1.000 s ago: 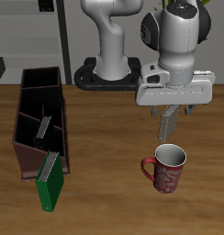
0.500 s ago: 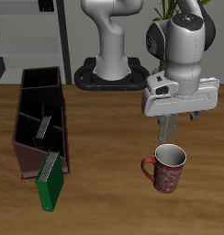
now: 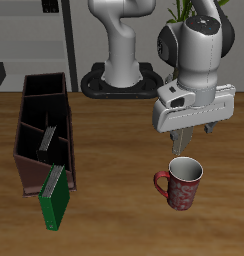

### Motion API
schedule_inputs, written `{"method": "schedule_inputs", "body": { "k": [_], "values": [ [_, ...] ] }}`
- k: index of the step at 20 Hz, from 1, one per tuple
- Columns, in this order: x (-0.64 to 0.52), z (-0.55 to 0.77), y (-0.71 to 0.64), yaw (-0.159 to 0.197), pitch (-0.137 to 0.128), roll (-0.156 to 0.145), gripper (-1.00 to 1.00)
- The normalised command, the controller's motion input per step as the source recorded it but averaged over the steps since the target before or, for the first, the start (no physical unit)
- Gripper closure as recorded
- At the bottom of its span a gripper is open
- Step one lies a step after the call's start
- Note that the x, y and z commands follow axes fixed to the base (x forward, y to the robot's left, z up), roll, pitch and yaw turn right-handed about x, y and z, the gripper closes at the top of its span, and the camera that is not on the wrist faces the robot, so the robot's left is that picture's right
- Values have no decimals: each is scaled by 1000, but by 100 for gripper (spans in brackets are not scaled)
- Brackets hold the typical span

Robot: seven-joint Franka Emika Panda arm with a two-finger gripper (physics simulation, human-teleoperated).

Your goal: Place the black book into the right desk caddy's left compartment and place the red mug into the right desk caddy's right compartment

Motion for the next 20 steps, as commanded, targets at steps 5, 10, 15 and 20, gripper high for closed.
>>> {"method": "schedule_inputs", "body": {
  "k": [5,10,15,20],
  "values": [
    [60,-34,71,69,-3,4,-100],
    [102,-79,20,43,7,0,-100],
    [82,-143,22,38,11,-1,-100],
    [9,-137,28,26,14,6,-100]
  ]
}}
